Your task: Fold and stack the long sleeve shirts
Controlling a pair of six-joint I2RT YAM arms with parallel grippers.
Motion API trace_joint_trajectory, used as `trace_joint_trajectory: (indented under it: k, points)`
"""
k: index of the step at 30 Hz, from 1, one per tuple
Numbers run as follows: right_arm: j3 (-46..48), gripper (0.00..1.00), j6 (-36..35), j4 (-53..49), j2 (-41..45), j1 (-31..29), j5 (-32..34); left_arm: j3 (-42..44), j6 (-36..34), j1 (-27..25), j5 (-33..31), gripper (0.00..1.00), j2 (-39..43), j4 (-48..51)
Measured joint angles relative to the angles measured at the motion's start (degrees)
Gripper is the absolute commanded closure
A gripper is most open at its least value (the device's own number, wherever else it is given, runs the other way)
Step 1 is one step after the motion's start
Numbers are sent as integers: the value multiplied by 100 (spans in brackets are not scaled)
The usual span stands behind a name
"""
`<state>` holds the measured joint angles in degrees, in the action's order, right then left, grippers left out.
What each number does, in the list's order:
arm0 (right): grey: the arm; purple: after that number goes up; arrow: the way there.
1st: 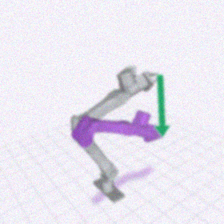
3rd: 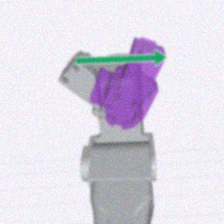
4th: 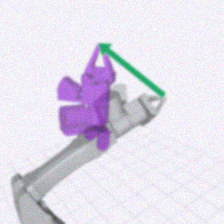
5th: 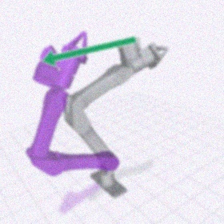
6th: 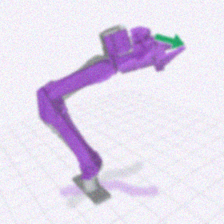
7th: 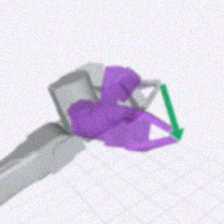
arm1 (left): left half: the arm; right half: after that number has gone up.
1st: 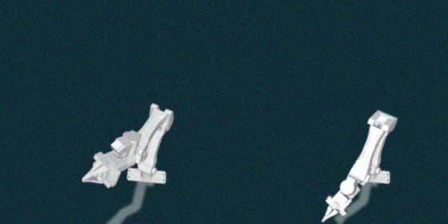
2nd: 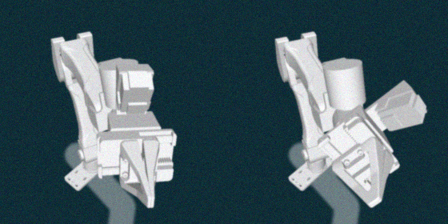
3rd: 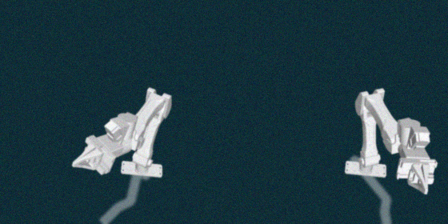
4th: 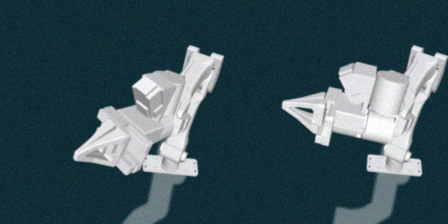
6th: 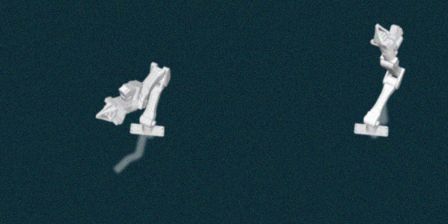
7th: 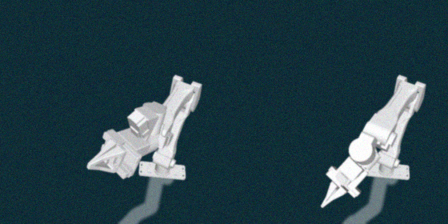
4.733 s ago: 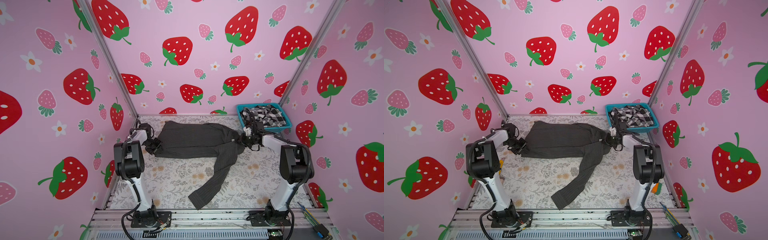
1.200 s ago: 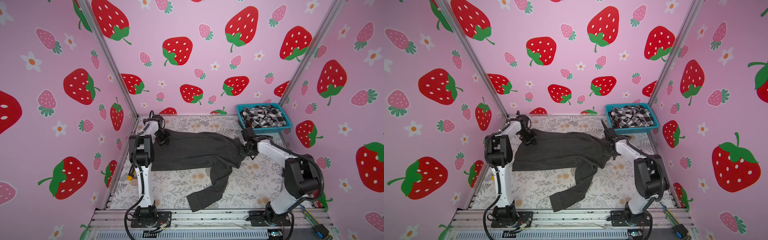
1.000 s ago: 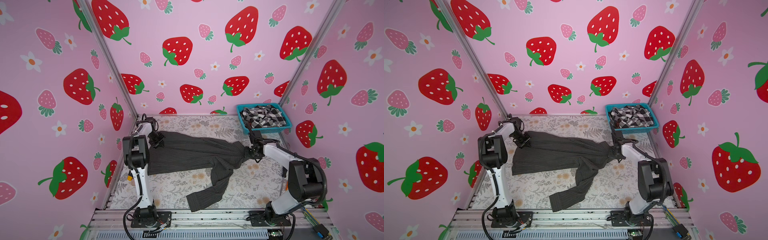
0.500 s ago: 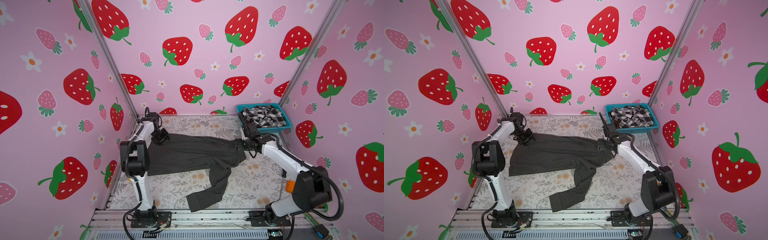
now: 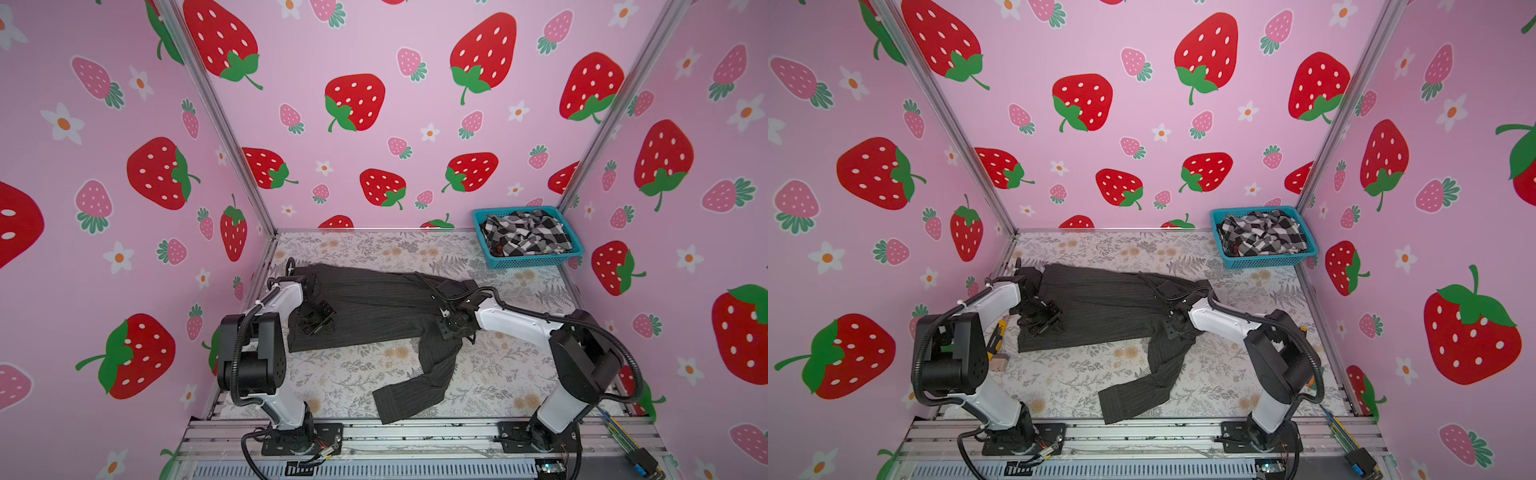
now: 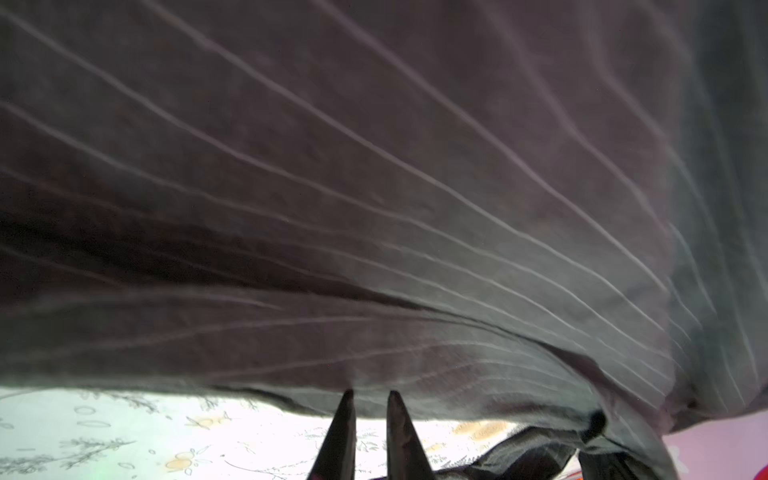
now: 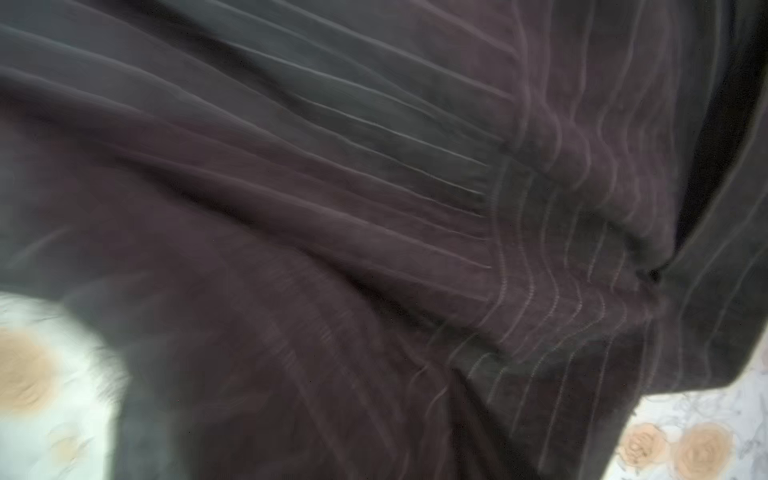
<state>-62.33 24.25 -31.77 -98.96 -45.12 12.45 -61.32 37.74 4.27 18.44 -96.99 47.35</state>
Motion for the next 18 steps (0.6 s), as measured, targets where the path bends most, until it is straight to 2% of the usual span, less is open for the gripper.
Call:
trace_joint_trajectory:
  k: [5, 8, 10, 13, 14, 18]
  points:
    - [87, 98, 208, 83, -63, 675, -55, -293, -7, 201, -203, 82, -463, -199]
    - [302, 100, 271, 168, -46, 1106, -203, -442, -9, 254, -212, 76, -820, -302]
    - [468, 93, 267, 273, -2, 1368, -413, -546, -7, 264, -111, 72, -905, -293]
    - [551, 57, 247, 361, 52, 1484, -564, -651, -11, 229, 11, 67, -992, -297]
    - [551, 50, 254, 348, 59, 1497, -568, -678, -9, 225, 26, 65, -1012, -289]
    - [479, 33, 247, 210, 92, 1552, -608, -754, -61, 151, 11, 55, -999, -251]
